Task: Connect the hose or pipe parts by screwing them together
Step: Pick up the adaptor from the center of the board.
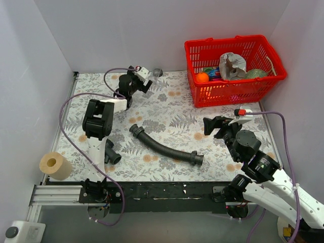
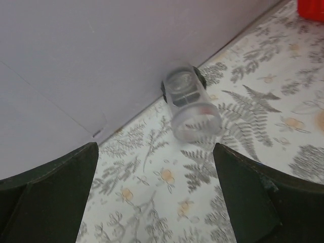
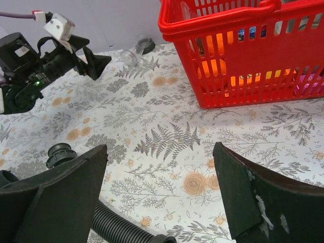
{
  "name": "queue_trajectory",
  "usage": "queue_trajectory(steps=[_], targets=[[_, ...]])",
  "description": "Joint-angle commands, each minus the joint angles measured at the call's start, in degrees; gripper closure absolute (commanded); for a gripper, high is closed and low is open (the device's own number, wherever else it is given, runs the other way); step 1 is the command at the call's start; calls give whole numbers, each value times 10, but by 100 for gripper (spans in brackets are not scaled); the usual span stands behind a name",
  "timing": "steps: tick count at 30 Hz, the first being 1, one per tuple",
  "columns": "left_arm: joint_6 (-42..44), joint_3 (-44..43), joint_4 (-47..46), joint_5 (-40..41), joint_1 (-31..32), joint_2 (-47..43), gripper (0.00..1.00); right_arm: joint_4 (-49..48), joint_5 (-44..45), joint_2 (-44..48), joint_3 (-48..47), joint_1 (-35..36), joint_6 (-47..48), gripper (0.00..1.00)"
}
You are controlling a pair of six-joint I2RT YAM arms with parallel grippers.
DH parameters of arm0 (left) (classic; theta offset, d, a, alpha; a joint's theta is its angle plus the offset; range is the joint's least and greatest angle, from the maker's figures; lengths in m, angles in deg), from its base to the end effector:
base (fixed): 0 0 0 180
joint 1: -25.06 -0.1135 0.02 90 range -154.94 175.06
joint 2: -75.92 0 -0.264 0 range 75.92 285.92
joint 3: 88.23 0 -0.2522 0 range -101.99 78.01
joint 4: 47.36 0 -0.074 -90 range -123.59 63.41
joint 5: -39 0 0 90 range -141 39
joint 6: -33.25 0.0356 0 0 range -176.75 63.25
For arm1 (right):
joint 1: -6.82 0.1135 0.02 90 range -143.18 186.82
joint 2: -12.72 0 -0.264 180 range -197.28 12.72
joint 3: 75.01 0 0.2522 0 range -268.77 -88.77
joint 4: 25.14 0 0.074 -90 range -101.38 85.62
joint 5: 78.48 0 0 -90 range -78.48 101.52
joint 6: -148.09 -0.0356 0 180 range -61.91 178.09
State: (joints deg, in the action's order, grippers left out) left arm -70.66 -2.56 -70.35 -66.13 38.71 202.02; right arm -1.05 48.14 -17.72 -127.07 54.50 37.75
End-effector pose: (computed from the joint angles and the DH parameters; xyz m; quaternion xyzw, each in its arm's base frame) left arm 0.4808 -0.1263 0.1775 0.0840 0.7527 -0.2508 0.6029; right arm 0.1028 0.0813 0.3358 0.0491 0.7176 0.1792 0.6713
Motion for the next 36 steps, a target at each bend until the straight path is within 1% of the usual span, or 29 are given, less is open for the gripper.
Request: queue_trajectory(steps=[1, 2, 3, 4, 7, 10, 13, 15, 16, 21, 25, 26, 27, 29, 30, 31, 32, 34, 36], targets=[[70, -79, -67, 18, -5, 98, 2, -50, 8, -5, 12, -1, 26, 9], [81, -90, -81, 12, -4, 113, 2, -57, 11, -5, 16, 0, 29, 9], [88, -111, -121, 9, -4, 128, 2, -64, 10, -4, 23, 0, 37, 9], [103, -123, -132, 7, -3, 160, 2, -72, 12, -3, 25, 0, 39, 9], [121, -166, -133, -23, -2, 198, 2, -79, 18, -7, 31, -1, 41, 9], [127, -187, -150, -40, -2, 217, 2, -76, 16, -20, 28, -1, 39, 9], [134, -201, -180, -38, -2, 245, 2, -73, 16, -26, 30, -1, 40, 9], [136, -202, -211, -43, -1, 262, 2, -79, 16, -30, 33, -1, 40, 8], [152, -200, -220, -53, -1, 266, 2, -83, 14, -32, 38, -2, 40, 8], [165, -215, -253, -69, -1, 302, 2, -91, 12, -50, 44, -4, 39, 9], [183, -241, -285, -82, -2, 340, 2, -98, 6, -60, 50, -7, 40, 12], [186, -249, -292, -89, -1, 347, 2, -114, 6, -60, 52, -7, 38, 14], [188, -268, -299, -96, -1, 358, 2, -116, 4, -61, 55, -8, 38, 15], [187, -301, -294, -104, -1, 388, 2, -120, 5, -64, 58, -9, 36, 18], [186, -342, -276, -106, -1, 397, 2, -121, 4, -64, 60, -12, 36, 19], [180, -361, -266, -107, -1, 418, 2, -122, 6, -64, 61, -13, 35, 21], [180, -379, -256, -110, -1, 427, 2, -123, 6, -65, 61, -14, 33, 24], [175, -423, -235, -122, -2, 443, 2, -126, 0, -64, 63, -15, 29, 27], [168, -436, -223, -135, -4, 455, 2, -126, 1, -66, 62, -17, 27, 29]])
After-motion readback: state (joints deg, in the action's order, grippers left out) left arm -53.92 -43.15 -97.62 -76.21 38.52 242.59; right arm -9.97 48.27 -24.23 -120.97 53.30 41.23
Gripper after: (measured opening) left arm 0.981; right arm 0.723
